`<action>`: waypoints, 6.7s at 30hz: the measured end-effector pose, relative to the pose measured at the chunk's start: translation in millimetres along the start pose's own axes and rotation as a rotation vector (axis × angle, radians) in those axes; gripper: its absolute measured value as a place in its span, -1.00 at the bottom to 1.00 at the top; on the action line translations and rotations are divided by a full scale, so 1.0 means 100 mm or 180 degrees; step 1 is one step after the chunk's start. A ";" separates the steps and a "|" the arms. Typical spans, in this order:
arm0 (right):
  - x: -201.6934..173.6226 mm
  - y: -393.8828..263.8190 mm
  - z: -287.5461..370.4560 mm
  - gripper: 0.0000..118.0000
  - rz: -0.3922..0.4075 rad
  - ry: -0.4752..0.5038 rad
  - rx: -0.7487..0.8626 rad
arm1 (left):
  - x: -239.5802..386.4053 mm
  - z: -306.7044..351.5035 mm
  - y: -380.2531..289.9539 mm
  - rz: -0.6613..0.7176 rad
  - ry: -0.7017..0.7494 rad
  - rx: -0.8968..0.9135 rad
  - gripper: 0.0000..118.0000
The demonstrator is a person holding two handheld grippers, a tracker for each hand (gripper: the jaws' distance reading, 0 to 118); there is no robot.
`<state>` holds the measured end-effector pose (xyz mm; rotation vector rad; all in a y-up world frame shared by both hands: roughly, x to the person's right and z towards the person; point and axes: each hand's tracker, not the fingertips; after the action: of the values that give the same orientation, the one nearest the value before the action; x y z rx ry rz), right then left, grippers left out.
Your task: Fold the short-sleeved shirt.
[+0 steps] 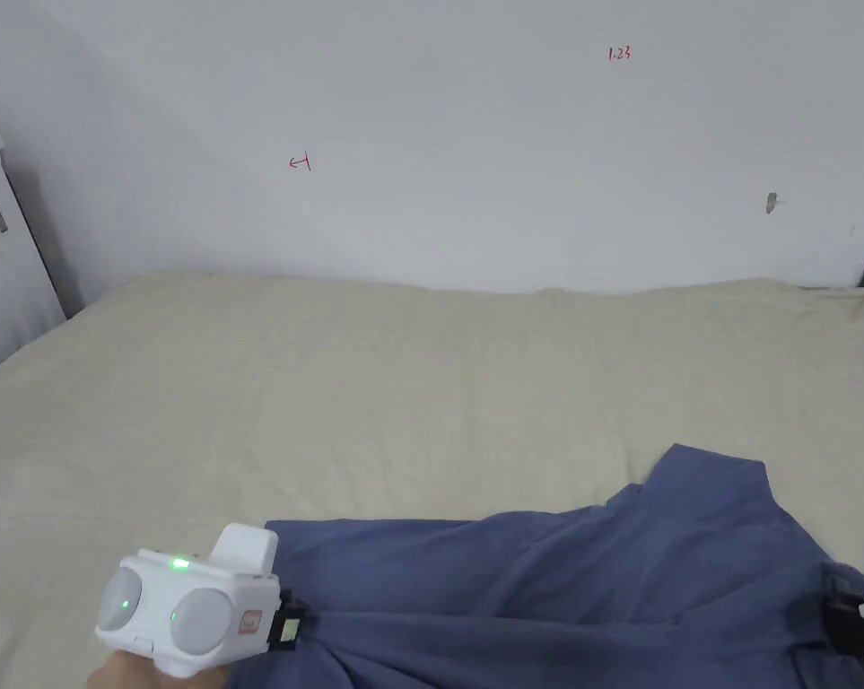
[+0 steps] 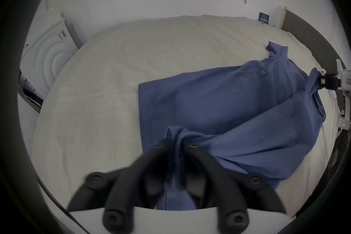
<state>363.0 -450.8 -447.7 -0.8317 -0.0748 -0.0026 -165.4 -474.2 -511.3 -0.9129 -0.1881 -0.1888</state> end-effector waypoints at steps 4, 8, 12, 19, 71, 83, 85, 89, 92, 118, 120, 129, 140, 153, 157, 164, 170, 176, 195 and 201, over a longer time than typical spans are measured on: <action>0.14 -0.08 0.40 0.24 0.0192 -0.0208 0.0582 | -0.19 0.40 -0.13 0.0094 0.0321 0.0556 0.73; 0.18 -0.06 1.36 0.32 0.0229 -0.0251 0.1242 | -0.33 1.42 -0.18 0.0335 0.0155 0.1400 0.70; 0.05 -0.25 2.51 0.64 -0.0094 -0.0128 0.2218 | -0.23 2.53 -0.35 0.0518 0.0108 0.2177 0.71; -0.22 -0.52 3.50 0.83 -0.0142 0.0126 0.2417 | 0.02 3.67 -0.76 0.0493 -0.0138 0.2696 0.85; -0.74 -1.76 2.81 -0.99 -0.0502 0.0419 0.1374 | 0.40 1.55 -1.44 0.0625 0.0016 0.1100 0.47; -0.63 -1.74 2.37 -0.98 -0.0547 0.0323 0.0971 | 0.26 0.32 -1.22 0.0563 0.0098 0.0496 0.42; -0.63 -1.76 2.32 -0.98 -0.0558 0.0313 0.0930 | 0.28 0.21 -1.24 0.0447 0.0190 0.0327 0.14; -0.62 -1.80 2.24 -0.97 -0.0613 0.0267 0.0857 | 0.39 0.25 -1.27 0.0249 0.0177 0.0433 -0.17; -0.59 -1.79 2.17 -0.93 -0.0636 0.0230 0.0806 | 0.56 0.21 -1.26 -0.0131 0.0315 0.0373 -0.73; 0.12 -1.30 -0.12 0.76 -0.0822 -0.0329 0.0076 | 0.48 0.15 -1.29 0.0185 0.0138 0.0353 -0.79; 0.07 -1.30 -0.12 0.75 -0.0742 -0.0387 0.0070 | 0.48 0.16 -1.30 0.0213 0.0114 0.0383 -0.79; 0.03 -1.20 0.15 -0.51 -0.0777 -0.0048 0.0032 | 0.50 0.19 -1.24 0.0303 0.0158 0.0356 -0.78; 0.02 -1.29 0.48 -0.83 -0.0930 0.0081 0.0280 | 0.34 0.72 -1.16 0.0714 -0.0069 0.0575 -0.86; -0.04 -2.05 1.66 -0.83 -0.0927 0.0159 0.0152 | 0.06 1.68 -2.19 0.0811 -0.0362 0.0336 -0.87; -0.09 -2.26 1.58 -0.83 -0.0835 0.0143 -0.0047 | 0.07 1.56 -2.45 0.0928 -0.0355 0.0235 -0.87; -0.11 -2.14 1.94 -0.39 -0.0543 -0.0475 0.0305 | -0.06 2.01 -2.33 0.0839 0.0111 0.0654 -0.14; -0.25 -1.73 2.88 -0.23 -0.0579 -0.0302 0.1125 | 0.01 3.14 -2.00 0.0868 -0.0209 0.2099 0.11; -0.62 -1.47 3.46 0.53 -0.0420 -0.0181 0.1875 | 0.23 3.70 -1.78 0.0887 -0.0182 0.2641 0.58; -0.80 -1.61 3.20 0.84 -0.0594 0.0488 0.1700 | 0.42 3.68 -1.75 0.0939 -0.0329 0.2527 0.64; -0.87 -1.63 3.21 0.83 -0.0345 0.0444 0.1749 | 0.44 3.65 -1.76 0.0891 -0.0282 0.2510 0.64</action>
<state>249.8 -326.2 -117.6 -0.2760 0.0123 -0.1365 -195.0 -291.7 -148.5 -0.1547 -0.1928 0.1834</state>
